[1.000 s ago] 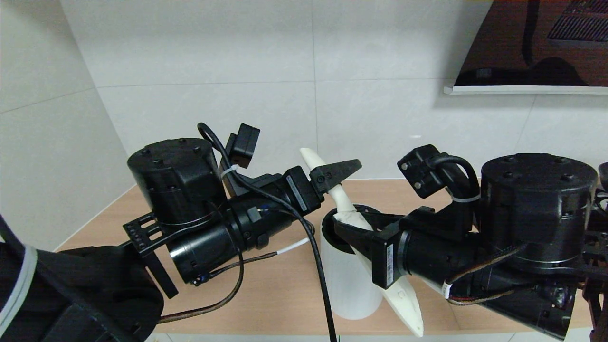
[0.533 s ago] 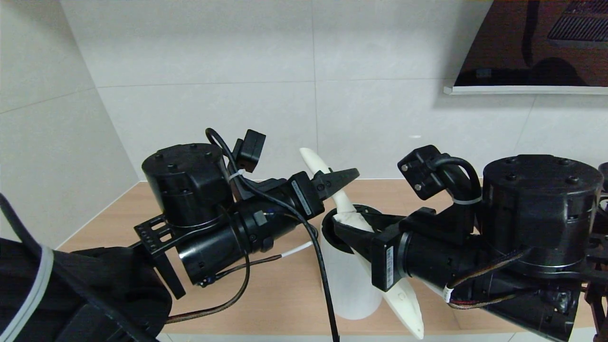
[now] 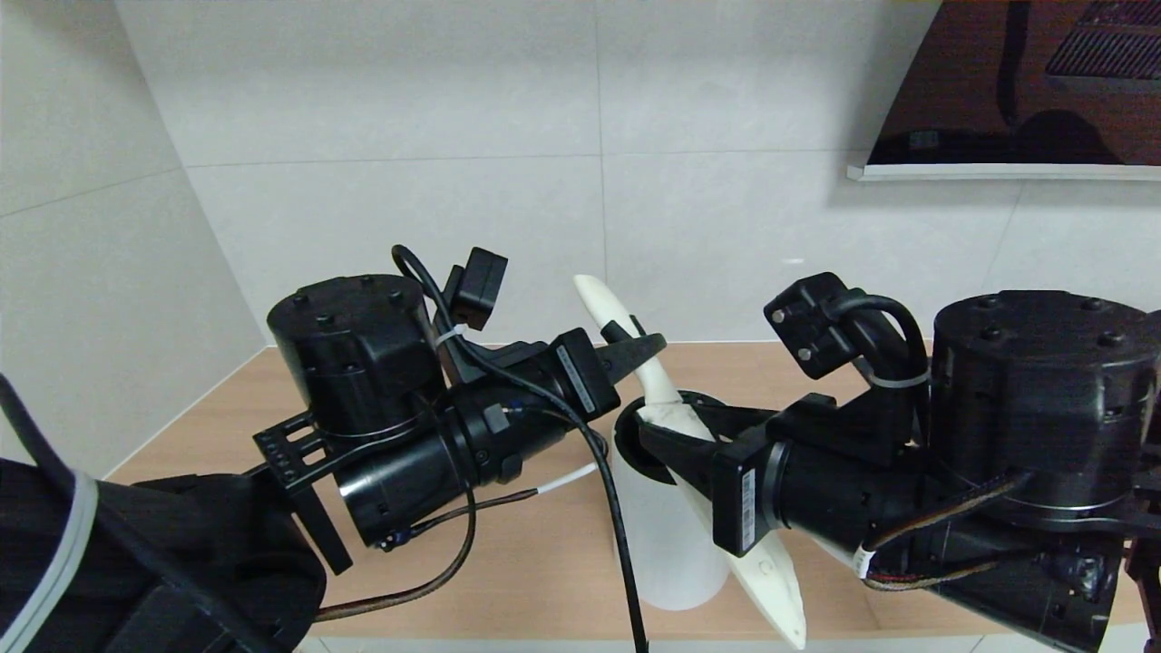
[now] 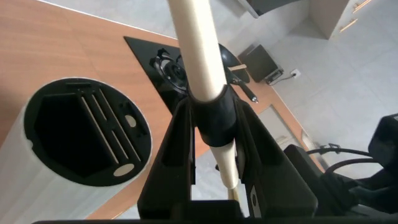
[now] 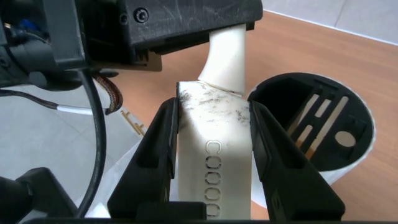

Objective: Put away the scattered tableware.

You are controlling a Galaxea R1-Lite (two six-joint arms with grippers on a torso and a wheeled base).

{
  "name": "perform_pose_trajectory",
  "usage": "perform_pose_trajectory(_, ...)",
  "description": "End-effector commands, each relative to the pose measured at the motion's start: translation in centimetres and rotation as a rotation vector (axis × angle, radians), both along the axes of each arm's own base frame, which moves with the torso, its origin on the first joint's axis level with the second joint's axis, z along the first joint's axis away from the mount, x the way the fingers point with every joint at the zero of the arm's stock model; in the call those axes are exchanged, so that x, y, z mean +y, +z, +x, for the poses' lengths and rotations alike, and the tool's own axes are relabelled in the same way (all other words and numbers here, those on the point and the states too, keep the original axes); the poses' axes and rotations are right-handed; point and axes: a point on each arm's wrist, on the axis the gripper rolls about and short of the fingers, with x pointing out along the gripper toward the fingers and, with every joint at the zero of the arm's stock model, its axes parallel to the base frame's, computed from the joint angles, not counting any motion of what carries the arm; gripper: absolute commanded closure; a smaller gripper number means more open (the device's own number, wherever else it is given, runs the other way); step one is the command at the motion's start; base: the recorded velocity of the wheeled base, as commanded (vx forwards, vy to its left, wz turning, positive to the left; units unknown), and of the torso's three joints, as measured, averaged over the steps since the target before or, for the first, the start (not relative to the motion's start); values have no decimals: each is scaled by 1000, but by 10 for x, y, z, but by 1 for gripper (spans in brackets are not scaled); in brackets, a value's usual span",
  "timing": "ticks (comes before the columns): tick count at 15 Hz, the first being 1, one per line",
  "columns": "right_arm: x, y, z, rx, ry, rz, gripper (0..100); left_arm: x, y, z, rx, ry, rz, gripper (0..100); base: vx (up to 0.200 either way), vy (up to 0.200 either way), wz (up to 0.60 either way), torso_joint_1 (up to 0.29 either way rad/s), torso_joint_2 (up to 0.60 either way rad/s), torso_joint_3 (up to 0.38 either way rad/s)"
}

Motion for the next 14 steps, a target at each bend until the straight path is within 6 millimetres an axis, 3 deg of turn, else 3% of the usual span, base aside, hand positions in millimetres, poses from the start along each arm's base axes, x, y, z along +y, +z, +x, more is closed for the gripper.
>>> perform_pose_trajectory(1, -2, 2, -1, -5, 0, 8, 100, 1, 2, -1, -3, -2, -3, 100, 0, 0, 0, 0, 0, 0)
perform_pose_trajectory(5, -1, 1, 0, -4, -2, 5, 100, 2, 3, -2, -19, 1, -23, 100, 0, 0, 0, 0, 0, 0)
perform_pose_trajectory(6, -2, 2, 0, -5, -3, 6, 0, 1, 4, -2, -25, -1, -26, 100, 0, 0, 0, 0, 0, 0)
perform_pose_trajectory(11, -3, 3, 0, -5, -8, 11, 0, 1, 8, -1, -41, 24, -29, 100, 0, 0, 0, 0, 0, 0)
perform_pose_trajectory(14, -23, 15, 11, -33, -77, 43, 0, 4, 31, 1, -70, 147, -2, 100, 0, 0, 0, 0, 0, 0)
